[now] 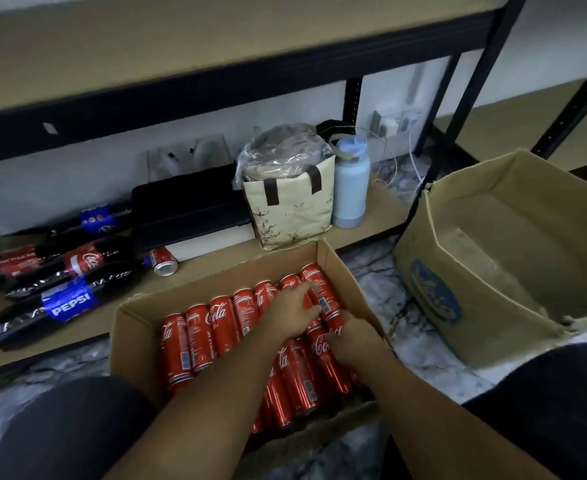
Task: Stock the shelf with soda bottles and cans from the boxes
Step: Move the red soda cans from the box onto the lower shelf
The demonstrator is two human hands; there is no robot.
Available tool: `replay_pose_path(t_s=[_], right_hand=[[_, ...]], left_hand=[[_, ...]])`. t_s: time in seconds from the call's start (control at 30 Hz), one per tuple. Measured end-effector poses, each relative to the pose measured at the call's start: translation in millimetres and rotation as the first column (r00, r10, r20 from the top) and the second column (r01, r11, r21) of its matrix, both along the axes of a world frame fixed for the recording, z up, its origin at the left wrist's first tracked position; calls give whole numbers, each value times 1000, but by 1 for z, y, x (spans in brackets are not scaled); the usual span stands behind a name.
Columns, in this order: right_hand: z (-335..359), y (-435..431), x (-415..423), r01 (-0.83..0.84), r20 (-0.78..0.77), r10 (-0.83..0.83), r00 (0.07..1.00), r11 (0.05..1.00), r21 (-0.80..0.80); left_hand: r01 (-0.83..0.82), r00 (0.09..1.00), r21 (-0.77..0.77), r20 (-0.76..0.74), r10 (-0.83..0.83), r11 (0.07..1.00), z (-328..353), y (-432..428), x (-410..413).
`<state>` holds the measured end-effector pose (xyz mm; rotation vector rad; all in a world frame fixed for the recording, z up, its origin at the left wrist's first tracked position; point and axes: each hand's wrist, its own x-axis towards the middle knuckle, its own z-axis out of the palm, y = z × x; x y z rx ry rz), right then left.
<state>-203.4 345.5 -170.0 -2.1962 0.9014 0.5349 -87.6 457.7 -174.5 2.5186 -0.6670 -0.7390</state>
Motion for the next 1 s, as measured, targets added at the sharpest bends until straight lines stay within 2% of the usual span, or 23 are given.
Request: replay_pose_path(t_s=[0.1, 0.27, 0.47, 0.77, 0.93, 1.0], right_hand=[[-25, 1, 9, 7, 26, -5, 1000, 998, -69], [-52, -2, 16, 54, 33, -49, 998, 988, -145], [-66, -7, 11, 67, 29, -63, 998, 977, -202], [-63, -11, 3, 117, 113, -111, 987, 992, -51], [-59, -13, -1, 123, 143, -121, 982, 992, -7], [-59, -14, -2, 123, 150, -123, 981, 992, 6]], left_hand=[[-65, 997, -22, -31, 64, 998, -26, -27, 15], [-275, 961, -60, -55, 272, 959, -55, -60, 29], [-405, 913, 17, -54, 405, 914, -62, -86, 33], [-509, 845, 8, -183, 502, 861, -59, -91, 31], [-436, 887, 73, -137, 442, 897, -69, -93, 30], [-450, 875, 84, -159, 458, 889, -72, -94, 32]])
